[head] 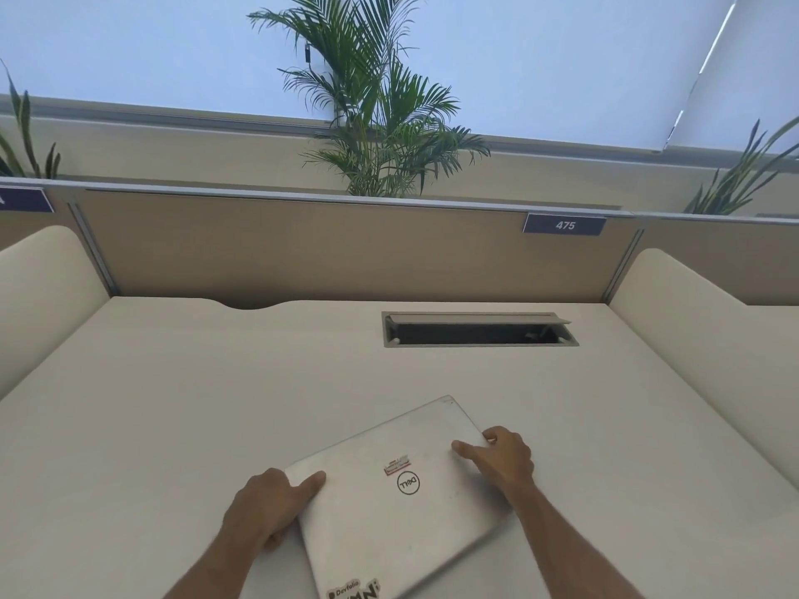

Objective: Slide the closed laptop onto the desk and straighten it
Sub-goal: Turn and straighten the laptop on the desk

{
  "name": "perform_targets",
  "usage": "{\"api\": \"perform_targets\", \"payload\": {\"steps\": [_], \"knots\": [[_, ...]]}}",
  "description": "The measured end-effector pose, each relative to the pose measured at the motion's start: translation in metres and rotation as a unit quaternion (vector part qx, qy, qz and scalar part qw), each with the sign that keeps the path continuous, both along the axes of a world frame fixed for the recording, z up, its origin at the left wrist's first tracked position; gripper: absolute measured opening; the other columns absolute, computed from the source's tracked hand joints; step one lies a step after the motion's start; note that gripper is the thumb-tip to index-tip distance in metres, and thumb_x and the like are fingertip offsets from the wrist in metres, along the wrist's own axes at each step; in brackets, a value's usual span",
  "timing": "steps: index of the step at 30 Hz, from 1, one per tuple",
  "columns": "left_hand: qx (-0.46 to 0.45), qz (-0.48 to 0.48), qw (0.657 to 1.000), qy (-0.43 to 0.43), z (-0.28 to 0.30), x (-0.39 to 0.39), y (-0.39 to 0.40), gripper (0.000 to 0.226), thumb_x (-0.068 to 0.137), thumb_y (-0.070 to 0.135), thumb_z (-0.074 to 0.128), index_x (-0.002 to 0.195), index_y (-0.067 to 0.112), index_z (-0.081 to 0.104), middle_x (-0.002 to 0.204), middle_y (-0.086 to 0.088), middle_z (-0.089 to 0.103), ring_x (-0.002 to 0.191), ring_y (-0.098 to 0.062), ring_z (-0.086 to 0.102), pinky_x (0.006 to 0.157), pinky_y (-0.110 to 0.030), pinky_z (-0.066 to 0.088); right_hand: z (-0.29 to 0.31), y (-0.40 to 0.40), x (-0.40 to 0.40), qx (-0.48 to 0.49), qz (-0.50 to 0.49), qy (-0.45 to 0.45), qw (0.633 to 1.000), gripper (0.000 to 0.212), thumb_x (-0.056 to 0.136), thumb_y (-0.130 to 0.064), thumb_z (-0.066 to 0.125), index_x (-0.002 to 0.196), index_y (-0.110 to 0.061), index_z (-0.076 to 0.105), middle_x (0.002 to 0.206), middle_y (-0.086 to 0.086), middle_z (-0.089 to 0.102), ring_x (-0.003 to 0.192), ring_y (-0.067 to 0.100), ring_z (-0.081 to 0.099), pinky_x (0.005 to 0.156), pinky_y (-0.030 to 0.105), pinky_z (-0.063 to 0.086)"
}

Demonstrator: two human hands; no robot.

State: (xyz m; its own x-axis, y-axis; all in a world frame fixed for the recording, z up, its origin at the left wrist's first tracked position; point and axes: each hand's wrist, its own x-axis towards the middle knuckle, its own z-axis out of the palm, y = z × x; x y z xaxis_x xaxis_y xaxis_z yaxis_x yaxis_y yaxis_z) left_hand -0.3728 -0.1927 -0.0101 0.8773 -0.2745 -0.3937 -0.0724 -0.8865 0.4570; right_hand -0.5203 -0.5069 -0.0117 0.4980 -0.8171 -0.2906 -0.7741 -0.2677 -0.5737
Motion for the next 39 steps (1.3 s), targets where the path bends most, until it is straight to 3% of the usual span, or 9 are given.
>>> {"api": "perform_targets", "payload": {"steps": [8, 11, 16, 21, 24, 28, 33, 36, 39], "knots": [[-0.006, -0.012, 0.964, -0.264, -0.02, 0.005, 0.032, 0.047, 0.092, 0.067, 0.044, 0.079, 0.024, 0.055, 0.074, 0.006, 0.065, 0.076, -0.022, 0.063, 0.063, -0.035, 0.049, -0.015, -0.038, -0.048, -0.16, 0.003, 0.018, 0.987, 0.054, 0.088, -0.054, 0.066, 0.128, -0.017, 0.063, 0.133, 0.01, 0.06, 0.125, 0.031, 0.052, 0.104, 0.041, 0.043], [-0.011, -0.069, 0.936, -0.344, -0.033, -0.001, 0.047, 0.082, 0.087, 0.08, 0.018, 0.091, 0.016, 0.069, 0.085, -0.002, 0.071, 0.083, -0.031, 0.067, 0.067, -0.044, 0.052, -0.026, -0.051, -0.072, -0.191, 0.033, 0.068, 0.979, 0.064, 0.095, -0.055, 0.055, 0.144, -0.014, 0.05, 0.154, 0.01, 0.046, 0.145, 0.028, 0.037, 0.119, 0.04, 0.029], [0.026, -0.066, 0.966, -0.251, -0.046, -0.011, 0.052, 0.124, 0.069, 0.09, -0.01, 0.138, 0.013, 0.058, 0.147, -0.008, 0.055, 0.14, -0.028, 0.047, 0.115, -0.05, 0.032, -0.036, -0.047, -0.09, -0.226, 0.076, 0.129, 0.963, 0.07, 0.101, -0.059, 0.034, 0.158, -0.019, 0.026, 0.167, 0.011, 0.018, 0.155, 0.027, 0.013, 0.125, 0.044, 0.011], [0.069, -0.076, 0.97, -0.222, -0.049, -0.011, 0.053, 0.134, 0.057, 0.089, -0.028, 0.158, 0.022, 0.029, 0.169, -0.003, 0.02, 0.156, -0.021, 0.014, 0.127, -0.046, 0.009, -0.034, -0.041, -0.091, -0.236, 0.086, 0.155, 0.955, 0.068, 0.102, -0.058, 0.03, 0.159, -0.022, 0.02, 0.168, 0.011, 0.015, 0.155, 0.027, 0.011, 0.125, 0.046, 0.01], [0.081, -0.075, 0.97, -0.218, -0.049, -0.01, 0.053, 0.131, 0.057, 0.09, -0.026, 0.16, 0.025, 0.023, 0.17, 0.0, 0.016, 0.157, -0.019, 0.009, 0.127, -0.045, 0.006, -0.033, -0.042, -0.089, -0.228, 0.083, 0.152, 0.958, 0.069, 0.101, -0.059, 0.032, 0.159, -0.023, 0.023, 0.167, 0.012, 0.018, 0.155, 0.028, 0.013, 0.125, 0.046, 0.012], [0.078, -0.074, 0.972, -0.207, -0.047, -0.011, 0.05, 0.09, 0.085, 0.077, 0.012, 0.155, 0.027, 0.035, 0.167, 0.002, 0.027, 0.155, -0.02, 0.018, 0.126, -0.046, 0.011, -0.024, -0.05, -0.083, -0.208, 0.061, 0.146, 0.965, 0.068, 0.096, -0.063, 0.043, 0.152, -0.025, 0.039, 0.161, 0.007, 0.033, 0.149, 0.027, 0.027, 0.121, 0.043, 0.023], [-0.007, -0.073, 0.961, -0.266, -0.031, -0.019, 0.04, 0.073, 0.083, 0.068, 0.022, 0.102, 0.026, 0.078, 0.108, 0.004, 0.07, 0.106, -0.024, 0.063, 0.089, -0.042, 0.046, -0.014, -0.049, -0.063, -0.197, 0.058, 0.135, 0.969, 0.047, 0.096, -0.055, 0.05, 0.13, -0.025, 0.061, 0.136, 0.004, 0.054, 0.128, 0.027, 0.048, 0.104, 0.041, 0.04], [-0.026, -0.05, 0.97, -0.235, -0.017, -0.026, 0.029, 0.062, 0.088, 0.075, 0.03, 0.065, 0.03, 0.065, 0.076, 0.008, 0.063, 0.078, -0.021, 0.063, 0.071, -0.036, 0.051, -0.009, -0.04, -0.045, -0.142, 0.054, 0.07, 0.986, 0.038, 0.096, -0.049, 0.054, 0.115, -0.02, 0.069, 0.121, 0.008, 0.063, 0.116, 0.03, 0.057, 0.1, 0.041, 0.047], [-0.02, -0.006, 0.981, -0.195, -0.008, -0.032, 0.016, 0.057, 0.089, 0.075, 0.04, 0.062, 0.026, 0.052, 0.071, 0.005, 0.064, 0.073, -0.024, 0.065, 0.069, -0.034, 0.053, -0.004, -0.028, -0.027, -0.084, 0.071, 0.032, 0.993, 0.042, 0.094, -0.052, 0.056, 0.11, -0.015, 0.07, 0.116, 0.011, 0.068, 0.111, 0.029, 0.062, 0.097, 0.039, 0.05]]}}
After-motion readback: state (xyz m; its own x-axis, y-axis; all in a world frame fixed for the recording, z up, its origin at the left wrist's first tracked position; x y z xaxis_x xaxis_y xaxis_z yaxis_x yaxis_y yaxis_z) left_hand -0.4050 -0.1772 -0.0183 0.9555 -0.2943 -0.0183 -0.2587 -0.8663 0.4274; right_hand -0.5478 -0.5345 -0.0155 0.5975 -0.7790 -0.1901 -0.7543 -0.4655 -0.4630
